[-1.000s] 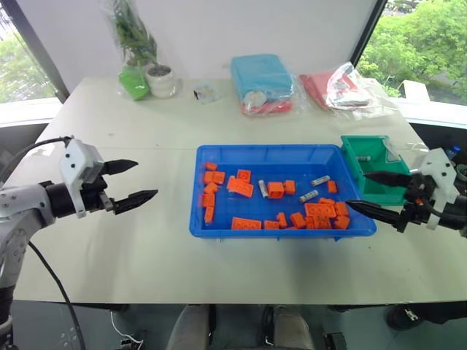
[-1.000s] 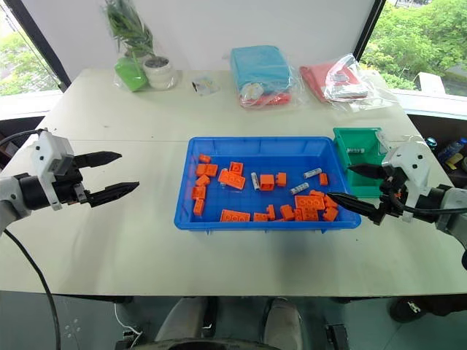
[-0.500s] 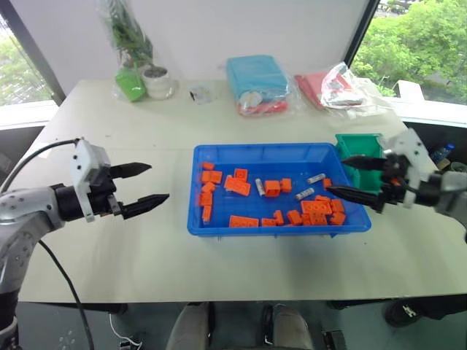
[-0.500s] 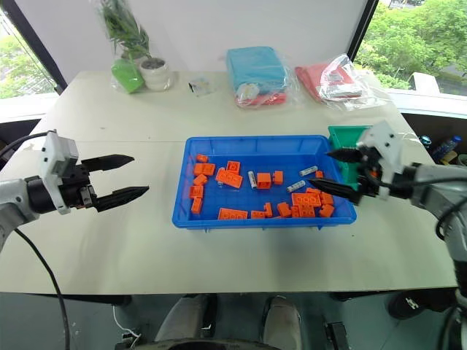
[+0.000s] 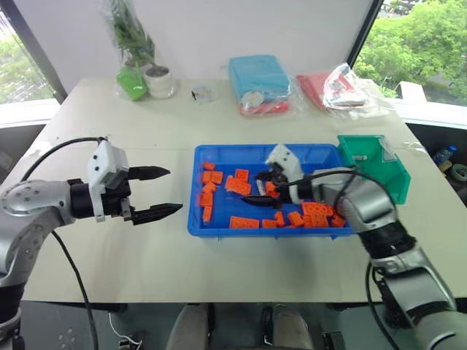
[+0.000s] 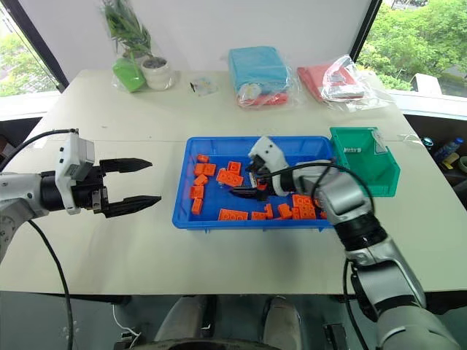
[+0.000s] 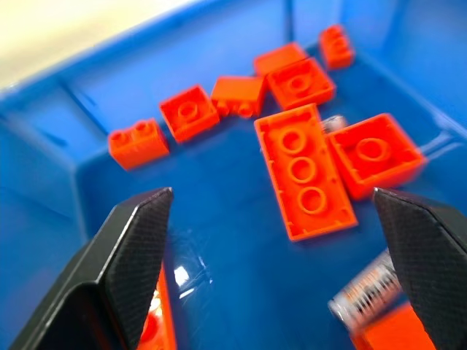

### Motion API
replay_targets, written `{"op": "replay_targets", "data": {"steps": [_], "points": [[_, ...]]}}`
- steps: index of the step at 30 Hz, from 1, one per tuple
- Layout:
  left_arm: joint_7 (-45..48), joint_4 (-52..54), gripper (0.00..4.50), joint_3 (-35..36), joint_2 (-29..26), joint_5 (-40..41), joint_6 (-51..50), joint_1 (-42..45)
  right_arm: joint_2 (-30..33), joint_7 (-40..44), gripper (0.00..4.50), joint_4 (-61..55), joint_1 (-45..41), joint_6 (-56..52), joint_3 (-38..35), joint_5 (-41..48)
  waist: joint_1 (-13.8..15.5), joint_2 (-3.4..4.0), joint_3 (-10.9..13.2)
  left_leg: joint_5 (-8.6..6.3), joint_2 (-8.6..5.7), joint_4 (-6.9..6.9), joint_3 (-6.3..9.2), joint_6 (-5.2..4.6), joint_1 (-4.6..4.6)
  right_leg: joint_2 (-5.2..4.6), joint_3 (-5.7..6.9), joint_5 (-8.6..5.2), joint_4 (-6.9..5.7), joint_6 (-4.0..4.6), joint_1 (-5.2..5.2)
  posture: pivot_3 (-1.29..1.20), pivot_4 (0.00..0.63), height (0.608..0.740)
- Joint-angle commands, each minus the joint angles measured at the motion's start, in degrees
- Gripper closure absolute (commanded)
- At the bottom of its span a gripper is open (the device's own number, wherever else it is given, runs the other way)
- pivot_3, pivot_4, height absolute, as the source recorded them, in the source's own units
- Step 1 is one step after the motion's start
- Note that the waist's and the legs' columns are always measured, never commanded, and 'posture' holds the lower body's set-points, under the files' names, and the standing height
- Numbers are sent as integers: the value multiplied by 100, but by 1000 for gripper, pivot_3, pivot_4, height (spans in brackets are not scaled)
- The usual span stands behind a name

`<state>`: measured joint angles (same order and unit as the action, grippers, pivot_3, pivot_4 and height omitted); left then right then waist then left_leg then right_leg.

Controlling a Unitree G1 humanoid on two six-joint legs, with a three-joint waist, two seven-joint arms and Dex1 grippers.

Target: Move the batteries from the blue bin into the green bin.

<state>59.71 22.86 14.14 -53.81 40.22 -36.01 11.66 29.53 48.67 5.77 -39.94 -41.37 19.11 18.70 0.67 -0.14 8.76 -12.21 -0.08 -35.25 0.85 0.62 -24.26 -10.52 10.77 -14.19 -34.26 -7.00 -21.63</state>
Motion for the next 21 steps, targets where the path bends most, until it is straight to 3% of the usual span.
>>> {"op": "replay_targets", "data": {"steps": [1,11,14,19,21], "points": [[-7,195,0,44,-66,-9,68,69,-205,18,41,484,-268,484,247,-515,0,-1,-1,1,1,0,-1,1,0,5,-4,0,-2,0,-2,0,150,683],[-216,359,0,181,14,42,49,-15,-662,234,41,1516,-610,1014,364,-1141,-33,-10,-6,9,8,2,-51,7,23,24,-80,2,-27,1,-23,0,150,683],[-274,391,0,188,44,53,52,-33,-749,324,862,1568,-621,1103,336,-1205,-35,-11,-6,9,12,2,-53,8,26,29,-85,2,-27,1,-24,0,150,683],[-298,316,0,197,64,39,94,-20,-792,414,3334,1309,-577,975,268,-1212,-33,-7,-4,10,46,2,-54,12,25,93,-133,4,-12,6,-26,0,150,683],[-295,284,0,188,67,18,117,-16,-773,452,3329,1138,-545,896,235,-1179,-32,-6,-3,12,55,3,-57,16,24,101,-133,6,-13,11,-31,0,150,683]]}}
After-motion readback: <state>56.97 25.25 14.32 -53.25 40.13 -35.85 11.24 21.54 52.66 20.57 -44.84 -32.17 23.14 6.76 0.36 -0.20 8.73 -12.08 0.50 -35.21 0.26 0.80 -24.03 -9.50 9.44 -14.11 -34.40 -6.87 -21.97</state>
